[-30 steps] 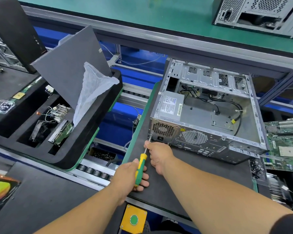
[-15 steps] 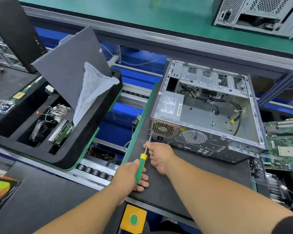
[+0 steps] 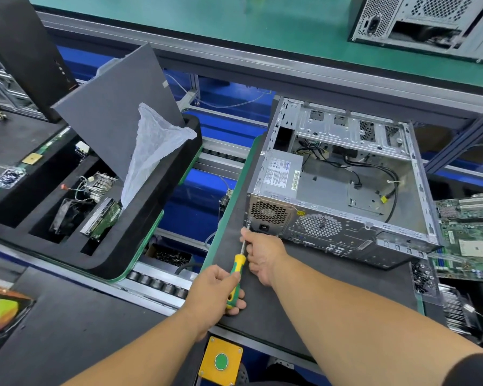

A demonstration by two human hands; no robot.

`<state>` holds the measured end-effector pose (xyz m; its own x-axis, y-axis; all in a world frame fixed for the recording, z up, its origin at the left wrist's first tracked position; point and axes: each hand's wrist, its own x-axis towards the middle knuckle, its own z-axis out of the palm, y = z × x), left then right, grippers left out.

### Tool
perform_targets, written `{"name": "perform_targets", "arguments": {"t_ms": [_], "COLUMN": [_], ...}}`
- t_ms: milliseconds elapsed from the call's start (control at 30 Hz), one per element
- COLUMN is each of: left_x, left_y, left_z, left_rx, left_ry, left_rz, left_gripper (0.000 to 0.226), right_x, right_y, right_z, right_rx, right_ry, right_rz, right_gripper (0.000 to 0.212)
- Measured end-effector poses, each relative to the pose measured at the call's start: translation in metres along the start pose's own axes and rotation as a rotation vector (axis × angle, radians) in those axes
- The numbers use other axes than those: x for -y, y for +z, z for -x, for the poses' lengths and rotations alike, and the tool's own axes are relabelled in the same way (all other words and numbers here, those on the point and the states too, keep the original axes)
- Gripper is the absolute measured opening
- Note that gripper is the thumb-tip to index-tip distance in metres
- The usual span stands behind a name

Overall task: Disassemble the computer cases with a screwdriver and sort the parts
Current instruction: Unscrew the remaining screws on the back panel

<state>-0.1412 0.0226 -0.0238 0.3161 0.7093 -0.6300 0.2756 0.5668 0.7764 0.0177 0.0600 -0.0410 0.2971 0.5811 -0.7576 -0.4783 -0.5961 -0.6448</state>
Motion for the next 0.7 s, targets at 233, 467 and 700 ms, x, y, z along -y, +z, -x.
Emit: {"name": "perform_targets", "arguments": {"t_ms": [233, 467, 700], "left_x": [-0.001, 0.0, -0.008], "left_y": [-0.002, 0.003, 0.003], "left_z": [0.0, -0.001, -0.001], "left_rx": [0.054, -0.03, -0.016], "left_ry": [-0.009, 0.003, -0.097], "left_rz": [0.027, -0.043, 0.066], "left_gripper": [0.03, 0.038, 0.052], "right_x": [0.004, 0.002, 0.011], "right_y": [0.002, 0.01, -0.004], "right_z": [0.002, -0.001, 0.002], "right_rx": [0.049, -0.071, 0.056], "right_ry": [0.039, 0.036, 0.104], "right_rz": [0.042, -0.006, -0.143], "right_gripper": [0.021, 0.031, 0.005]}}
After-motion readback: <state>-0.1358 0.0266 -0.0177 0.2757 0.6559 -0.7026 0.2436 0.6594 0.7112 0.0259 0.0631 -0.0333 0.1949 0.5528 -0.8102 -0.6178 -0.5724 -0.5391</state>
